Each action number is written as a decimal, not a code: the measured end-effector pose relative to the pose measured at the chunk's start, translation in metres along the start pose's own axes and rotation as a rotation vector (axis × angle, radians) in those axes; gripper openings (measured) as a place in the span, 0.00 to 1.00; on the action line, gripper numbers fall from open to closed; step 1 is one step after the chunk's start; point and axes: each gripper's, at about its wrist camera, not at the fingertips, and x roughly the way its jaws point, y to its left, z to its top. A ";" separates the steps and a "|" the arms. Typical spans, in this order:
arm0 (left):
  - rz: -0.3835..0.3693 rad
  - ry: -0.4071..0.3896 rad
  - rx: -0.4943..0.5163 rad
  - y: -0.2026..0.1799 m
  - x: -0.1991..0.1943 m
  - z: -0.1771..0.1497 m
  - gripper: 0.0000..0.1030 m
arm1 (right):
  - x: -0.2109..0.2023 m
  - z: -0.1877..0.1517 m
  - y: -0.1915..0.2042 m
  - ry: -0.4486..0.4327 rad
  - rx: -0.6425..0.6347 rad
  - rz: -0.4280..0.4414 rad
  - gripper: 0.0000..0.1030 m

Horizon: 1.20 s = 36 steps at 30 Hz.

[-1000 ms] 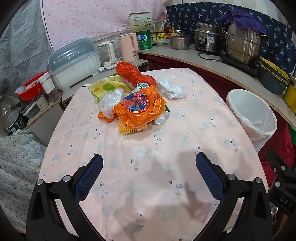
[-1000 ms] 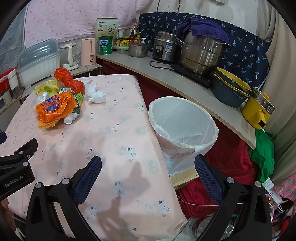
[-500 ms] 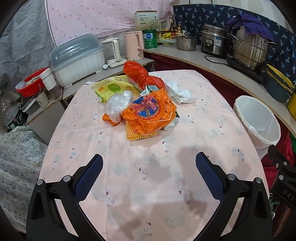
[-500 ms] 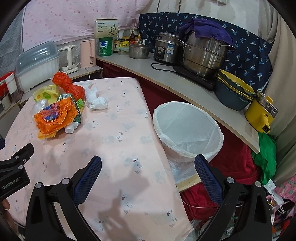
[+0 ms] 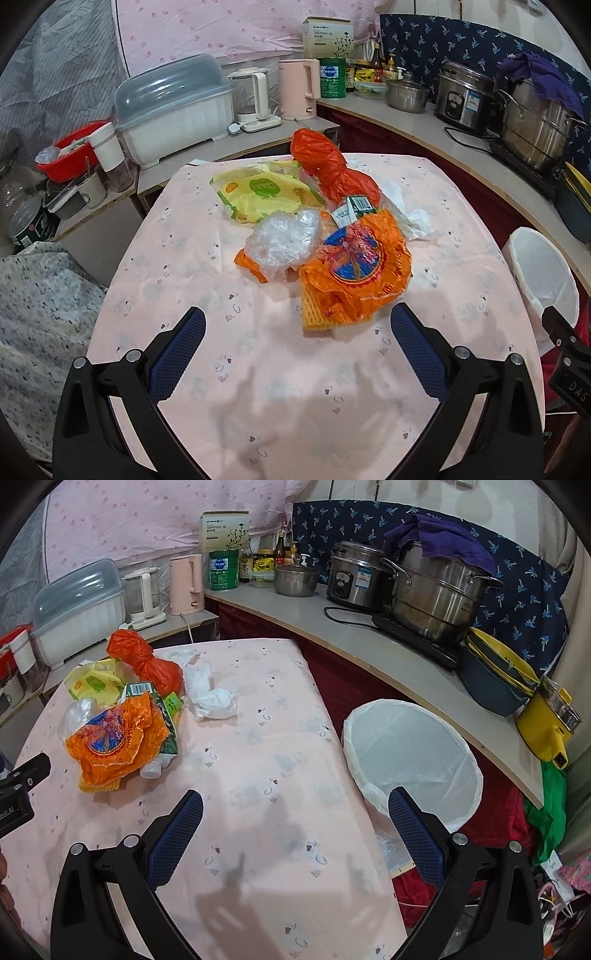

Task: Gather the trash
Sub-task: 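Grasp the white tissue with the right tool while the left tool grasps the clear plastic bag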

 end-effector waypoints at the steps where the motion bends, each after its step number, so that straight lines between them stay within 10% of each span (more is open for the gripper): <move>1: 0.000 0.003 -0.004 0.003 0.004 0.003 0.93 | 0.004 0.004 0.002 0.001 0.000 0.002 0.93; 29: -0.067 0.124 -0.105 0.040 0.127 0.058 0.92 | 0.163 0.092 0.083 0.107 -0.025 0.151 0.88; 36: -0.126 0.161 -0.123 0.047 0.135 0.056 0.58 | 0.197 0.089 0.103 0.151 -0.037 0.177 0.67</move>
